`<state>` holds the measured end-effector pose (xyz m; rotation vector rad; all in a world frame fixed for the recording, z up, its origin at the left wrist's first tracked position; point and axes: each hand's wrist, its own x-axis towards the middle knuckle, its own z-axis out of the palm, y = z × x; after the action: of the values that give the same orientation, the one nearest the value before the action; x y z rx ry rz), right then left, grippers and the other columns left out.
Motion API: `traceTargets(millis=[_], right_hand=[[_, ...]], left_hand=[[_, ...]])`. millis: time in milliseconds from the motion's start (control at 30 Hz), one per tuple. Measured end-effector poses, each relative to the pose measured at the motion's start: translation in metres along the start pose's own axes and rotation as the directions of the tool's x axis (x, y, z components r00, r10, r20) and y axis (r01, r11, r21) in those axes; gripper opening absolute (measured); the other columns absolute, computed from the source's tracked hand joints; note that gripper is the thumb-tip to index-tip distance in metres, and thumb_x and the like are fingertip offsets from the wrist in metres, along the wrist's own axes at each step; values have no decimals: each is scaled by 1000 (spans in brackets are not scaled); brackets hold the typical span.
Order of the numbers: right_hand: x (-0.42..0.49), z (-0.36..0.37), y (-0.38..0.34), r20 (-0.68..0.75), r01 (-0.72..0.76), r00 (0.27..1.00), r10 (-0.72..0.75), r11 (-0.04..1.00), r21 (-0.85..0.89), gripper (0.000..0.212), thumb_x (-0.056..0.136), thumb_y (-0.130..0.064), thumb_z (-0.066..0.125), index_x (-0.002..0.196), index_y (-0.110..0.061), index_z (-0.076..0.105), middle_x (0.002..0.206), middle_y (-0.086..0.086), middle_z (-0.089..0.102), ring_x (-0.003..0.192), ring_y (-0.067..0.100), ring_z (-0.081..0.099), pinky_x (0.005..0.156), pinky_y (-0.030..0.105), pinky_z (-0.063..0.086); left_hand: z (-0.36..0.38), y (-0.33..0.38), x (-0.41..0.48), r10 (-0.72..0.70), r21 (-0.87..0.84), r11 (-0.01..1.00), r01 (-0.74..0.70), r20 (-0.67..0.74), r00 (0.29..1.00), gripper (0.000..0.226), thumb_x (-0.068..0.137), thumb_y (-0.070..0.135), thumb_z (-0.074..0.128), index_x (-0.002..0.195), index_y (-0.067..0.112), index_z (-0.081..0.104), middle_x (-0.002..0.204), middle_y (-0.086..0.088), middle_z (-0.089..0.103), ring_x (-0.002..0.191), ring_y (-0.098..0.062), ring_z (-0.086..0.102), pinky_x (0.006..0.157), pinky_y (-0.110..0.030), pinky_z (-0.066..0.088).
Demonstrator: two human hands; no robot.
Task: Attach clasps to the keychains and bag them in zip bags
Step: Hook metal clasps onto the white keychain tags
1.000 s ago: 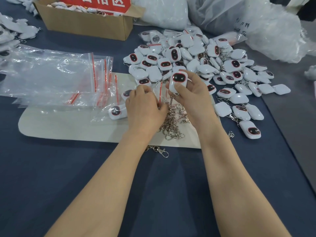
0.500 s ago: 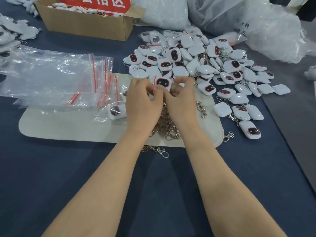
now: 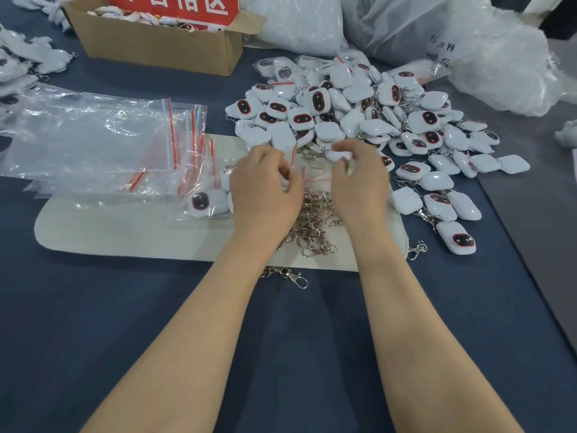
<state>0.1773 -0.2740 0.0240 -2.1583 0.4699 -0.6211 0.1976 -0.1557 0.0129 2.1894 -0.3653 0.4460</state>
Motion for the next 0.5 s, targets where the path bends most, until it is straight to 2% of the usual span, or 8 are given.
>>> traceTargets(millis=[67,133,167,233,333,400,500], right_hand=[[6,-6,14,-41,-58,998,49,961,-269,40,95,-11,44,134,-16,53,151,14,34,142,31,24,116,36,19],[8,-6,24,2,-130,989,146,887,-443,47,97,-19,44,143,-24,43,159,19,15,148,34,4,120,43,3],[9,-5,27,14,-142,985,171,859,-492,47,96,-22,44,143,-28,42,159,19,13,148,34,0,120,45,-1],[8,-2,30,5,-137,986,164,840,-525,42,96,-26,45,137,-29,50,157,17,20,148,33,4,119,47,-2],[8,0,32,-64,-120,993,102,864,-489,29,93,-26,51,120,-23,61,140,12,39,139,30,24,118,45,7],[9,-1,32,-98,-130,991,97,885,-446,24,91,-27,54,112,-18,60,131,10,45,131,29,33,116,44,12],[11,-1,30,-120,-179,983,140,878,-443,35,92,-33,55,118,-11,51,131,12,49,131,30,36,116,45,15]], left_hand=[[5,-4,-1,18,108,994,-25,68,997,16,88,22,55,77,11,56,94,-2,57,94,-23,51,90,-32,31],[7,-7,-2,10,147,989,-24,91,996,18,89,26,54,79,11,57,91,0,57,91,-20,50,91,-29,24],[8,-8,-2,7,149,989,-20,87,996,19,89,27,54,80,11,58,91,0,58,91,-19,50,90,-27,22],[8,-8,-2,12,149,989,-23,75,997,18,89,28,54,81,12,59,91,1,58,91,-19,50,87,-25,18],[9,-9,-1,10,150,988,-22,80,997,18,89,28,54,81,12,58,90,1,59,91,-18,50,88,-26,19],[9,-9,-1,7,148,989,-19,81,997,18,89,29,54,81,13,58,90,1,59,91,-18,50,89,-26,20],[9,-9,-1,6,142,990,-17,79,997,18,88,29,54,81,13,59,89,1,59,90,-18,51,90,-27,22]])
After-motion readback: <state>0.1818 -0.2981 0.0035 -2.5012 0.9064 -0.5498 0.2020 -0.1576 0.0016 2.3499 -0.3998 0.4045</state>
